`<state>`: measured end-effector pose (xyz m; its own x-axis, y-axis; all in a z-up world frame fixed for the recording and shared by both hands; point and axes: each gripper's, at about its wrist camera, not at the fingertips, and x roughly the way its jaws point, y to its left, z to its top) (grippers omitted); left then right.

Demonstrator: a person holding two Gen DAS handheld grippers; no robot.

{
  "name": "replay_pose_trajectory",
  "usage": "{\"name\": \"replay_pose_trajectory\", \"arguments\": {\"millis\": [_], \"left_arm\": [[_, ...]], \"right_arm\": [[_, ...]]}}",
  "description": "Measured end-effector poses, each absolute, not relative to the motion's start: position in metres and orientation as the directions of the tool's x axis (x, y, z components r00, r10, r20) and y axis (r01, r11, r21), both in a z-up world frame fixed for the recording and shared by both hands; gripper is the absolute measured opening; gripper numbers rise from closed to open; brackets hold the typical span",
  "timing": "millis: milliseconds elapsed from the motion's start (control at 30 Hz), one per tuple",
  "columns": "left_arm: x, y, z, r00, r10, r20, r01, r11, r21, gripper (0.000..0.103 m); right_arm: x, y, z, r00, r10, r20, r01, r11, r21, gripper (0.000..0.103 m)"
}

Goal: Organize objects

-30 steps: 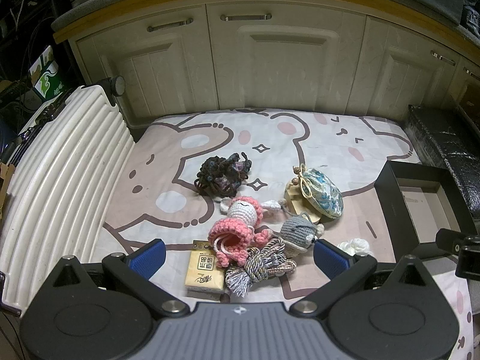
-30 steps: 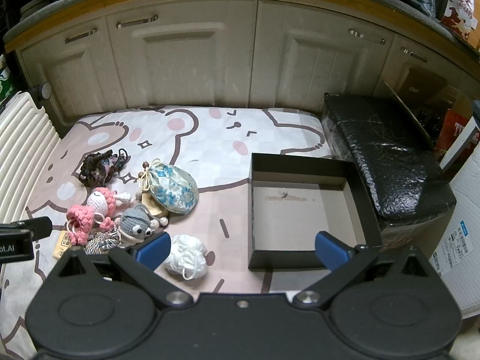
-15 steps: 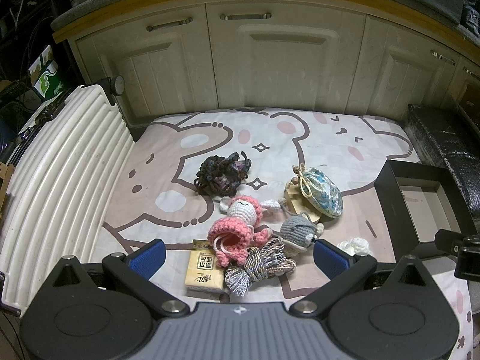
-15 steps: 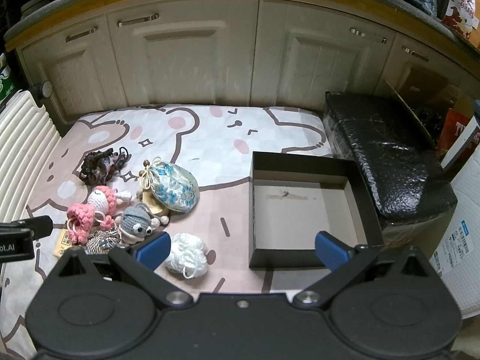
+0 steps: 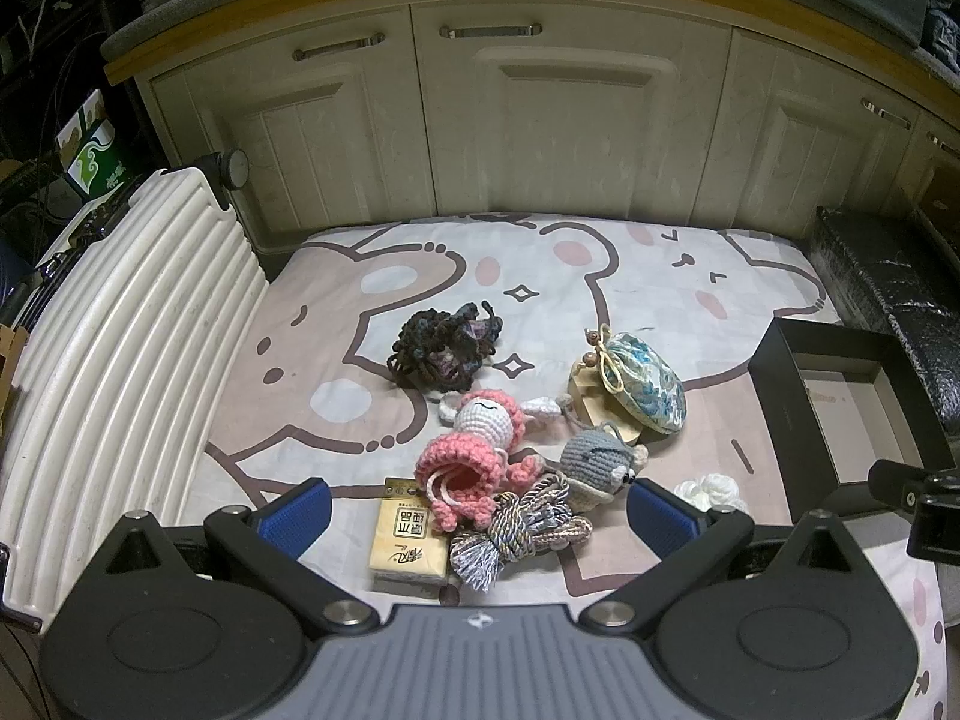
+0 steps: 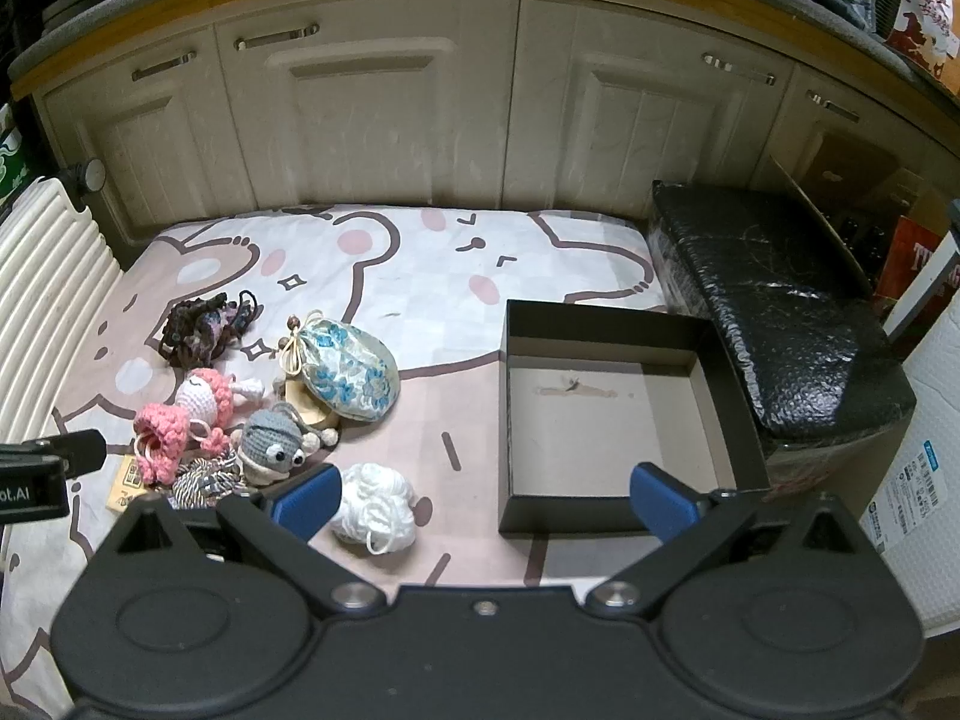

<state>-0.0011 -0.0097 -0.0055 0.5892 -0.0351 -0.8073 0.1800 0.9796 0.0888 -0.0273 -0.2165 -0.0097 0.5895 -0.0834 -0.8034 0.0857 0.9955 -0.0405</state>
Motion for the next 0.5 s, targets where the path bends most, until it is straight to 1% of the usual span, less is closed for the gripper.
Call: {"name": "replay_pose_trajectory", "arguments": {"millis": [267,300,400,500], "left_arm": [[-0.0007,-0.0095,-0.0054,0.588,-0.044,-0.808,0.196,0.976,0.090,0.103],[-0.0007,-0.0095,-0.0054,0.587,-0.065,-0.807,0.234,0.968,0.093,0.103],[-0.0005,-0.0095,-0.0054,0.585,-0.085,-0.807,0.270,0.958,0.095,0.103],[-0.0004,-0.0094,-0.0054,0.584,-0.088,-0.807,0.276,0.956,0.096,0.103]], "right_arm": [[-0.0277,-0.2159,-0.0106,0.588,-0.083,-0.805,0.085,0.996,-0.041,0.103],[-0.0276,-0.2159,-0.0106,0.588,-0.083,-0.805,0.085,0.996,-0.041,0.103],[-0.0276,-0.2159,-0.0106,0.588,-0.083,-0.805,0.085,0.996,-0.041,0.103],[-0.0275,-0.2158,-0.0106,0.588,-0.083,-0.805,0.085,0.996,-0.041,0.103]]}}
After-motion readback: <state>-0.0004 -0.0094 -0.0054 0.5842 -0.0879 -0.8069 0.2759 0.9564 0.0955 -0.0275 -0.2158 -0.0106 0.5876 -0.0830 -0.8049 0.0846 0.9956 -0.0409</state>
